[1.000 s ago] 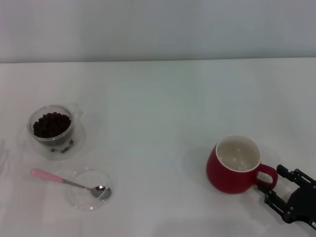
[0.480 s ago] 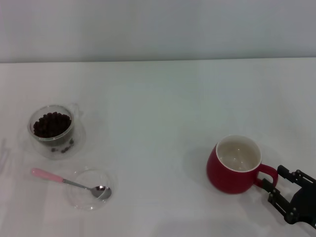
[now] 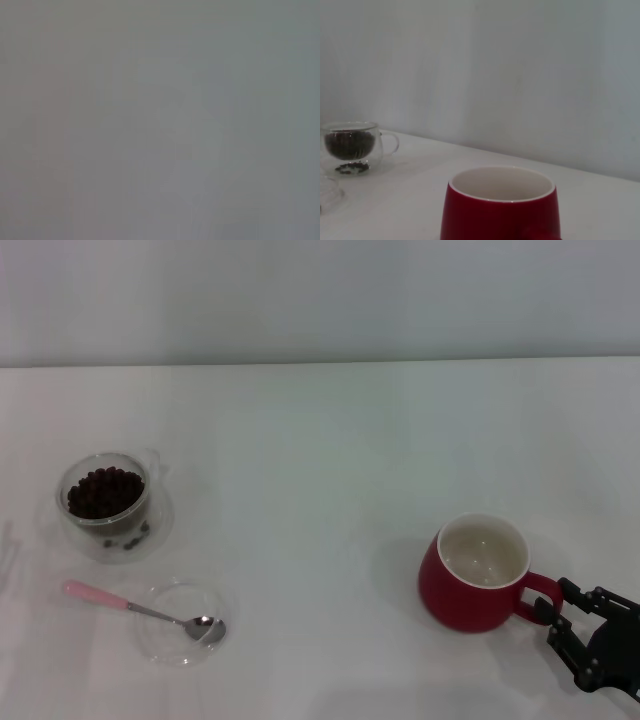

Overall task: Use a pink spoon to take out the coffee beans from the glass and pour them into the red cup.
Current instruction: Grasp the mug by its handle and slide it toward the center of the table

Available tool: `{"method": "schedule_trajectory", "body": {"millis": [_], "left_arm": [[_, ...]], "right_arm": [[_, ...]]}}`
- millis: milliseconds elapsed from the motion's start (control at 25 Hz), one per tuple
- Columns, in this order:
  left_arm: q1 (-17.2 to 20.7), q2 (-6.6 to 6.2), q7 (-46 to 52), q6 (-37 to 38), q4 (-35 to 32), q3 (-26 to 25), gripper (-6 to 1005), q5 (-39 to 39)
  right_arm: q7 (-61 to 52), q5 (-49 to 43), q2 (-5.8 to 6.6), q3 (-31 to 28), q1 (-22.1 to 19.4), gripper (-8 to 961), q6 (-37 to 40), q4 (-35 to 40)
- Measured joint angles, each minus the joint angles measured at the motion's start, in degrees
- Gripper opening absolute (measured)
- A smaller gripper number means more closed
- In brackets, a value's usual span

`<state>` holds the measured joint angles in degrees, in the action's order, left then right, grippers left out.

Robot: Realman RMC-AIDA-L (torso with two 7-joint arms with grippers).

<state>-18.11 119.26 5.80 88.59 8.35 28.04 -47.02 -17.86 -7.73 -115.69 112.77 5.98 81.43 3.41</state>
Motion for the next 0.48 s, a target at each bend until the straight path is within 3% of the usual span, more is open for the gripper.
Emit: {"method": "schedule_trajectory", "body": {"millis": [480], "left_arm": [[-0.4,0.00,0.0,-0.3,0.0,0.0,888,0.0]], "right_arm": [[0.1,-2.1,0.12,0.1,0.6,308,0.3,0.5]]}}
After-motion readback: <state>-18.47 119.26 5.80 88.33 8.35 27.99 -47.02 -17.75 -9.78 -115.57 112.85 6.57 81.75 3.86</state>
